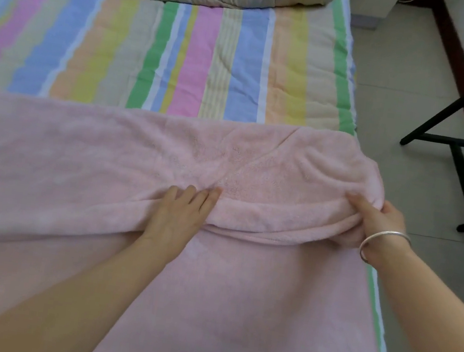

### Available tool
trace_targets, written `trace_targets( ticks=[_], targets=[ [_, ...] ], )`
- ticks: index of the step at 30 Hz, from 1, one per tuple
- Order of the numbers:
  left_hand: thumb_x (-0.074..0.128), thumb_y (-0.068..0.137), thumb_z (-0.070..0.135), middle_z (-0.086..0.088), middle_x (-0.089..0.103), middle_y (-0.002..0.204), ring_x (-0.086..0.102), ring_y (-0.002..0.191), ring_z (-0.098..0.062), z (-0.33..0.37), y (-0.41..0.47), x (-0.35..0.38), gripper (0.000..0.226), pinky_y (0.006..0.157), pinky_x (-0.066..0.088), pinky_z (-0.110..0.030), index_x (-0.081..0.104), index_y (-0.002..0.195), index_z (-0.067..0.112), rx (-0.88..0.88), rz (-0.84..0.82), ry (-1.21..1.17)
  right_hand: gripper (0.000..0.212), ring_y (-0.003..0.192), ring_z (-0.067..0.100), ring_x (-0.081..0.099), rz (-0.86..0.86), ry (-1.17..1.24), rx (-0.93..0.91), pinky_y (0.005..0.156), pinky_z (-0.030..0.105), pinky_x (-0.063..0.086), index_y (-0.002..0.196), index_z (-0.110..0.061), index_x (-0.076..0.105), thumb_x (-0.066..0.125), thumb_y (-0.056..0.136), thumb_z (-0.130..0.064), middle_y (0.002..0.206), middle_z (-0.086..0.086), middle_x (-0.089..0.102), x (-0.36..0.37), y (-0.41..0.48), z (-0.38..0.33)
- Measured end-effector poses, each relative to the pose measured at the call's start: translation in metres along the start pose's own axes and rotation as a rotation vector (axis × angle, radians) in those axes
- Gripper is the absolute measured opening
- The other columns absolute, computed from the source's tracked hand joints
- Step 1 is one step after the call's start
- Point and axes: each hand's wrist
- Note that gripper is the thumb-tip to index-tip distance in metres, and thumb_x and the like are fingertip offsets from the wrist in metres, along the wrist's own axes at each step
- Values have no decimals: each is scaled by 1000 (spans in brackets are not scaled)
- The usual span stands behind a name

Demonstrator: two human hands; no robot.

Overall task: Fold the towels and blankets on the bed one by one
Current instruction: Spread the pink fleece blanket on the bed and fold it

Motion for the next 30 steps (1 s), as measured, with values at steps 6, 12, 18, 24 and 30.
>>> trace_targets(
  ticks=[6, 12, 18, 24, 30],
  targets=[
    [80, 33, 0, -1, 66, 74, 58, 47, -18, -4, -11, -10, 97, 39, 34, -22, 60, 127, 5, -70, 156, -269, 16, 81, 19, 56, 134, 13, -18, 73, 32, 48, 89, -13, 65, 75, 80, -21, 81, 0, 63, -18, 3, 9],
    [70, 54, 13, -2, 62, 117, 65, 96, -22, -4, -47, 12, 87, 64, 55, -33, 44, 138, 13, -15, 152, -423, 50, 92, 32, 57, 87, -439, 89, 81, 37, 41, 111, 6, 62, 69, 86, -37, 111, 25, 62, -29, -8, 24],
    [81, 43, 6, -16, 57, 133, 58, 118, -34, 13, -44, 23, 108, 92, 52, -46, 38, 142, 8, 16, 69, -326, 50, 92, 33, 55, -44, -611, 139, 78, 33, 37, 114, 8, 61, 62, 91, -36, 107, 22, 61, -36, -16, 38],
    [58, 65, -7, -15, 8, 161, 9, 149, -31, 22, -52, 28, 106, 120, 15, -48, 8, 155, 19, 56, 18, -403, 32, 82, 25, 50, -34, -603, 48, 73, 30, 34, 107, 12, 58, 66, 90, -15, 93, 17, 58, -56, -24, 44],
    [36, 79, 37, -13, -1, 162, -11, 150, -24, 26, -68, 38, 84, 116, 2, -49, 8, 156, 20, 107, 14, -536, 14, 85, 29, 55, -155, -651, 189, 76, 34, 44, 98, -1, 59, 65, 87, -8, 97, 15, 61, -61, -25, 52]
  ],
)
Point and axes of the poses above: each hand's wrist, its own y-axis towards the middle knuckle, its own x-axis out of the palm, z = x × y
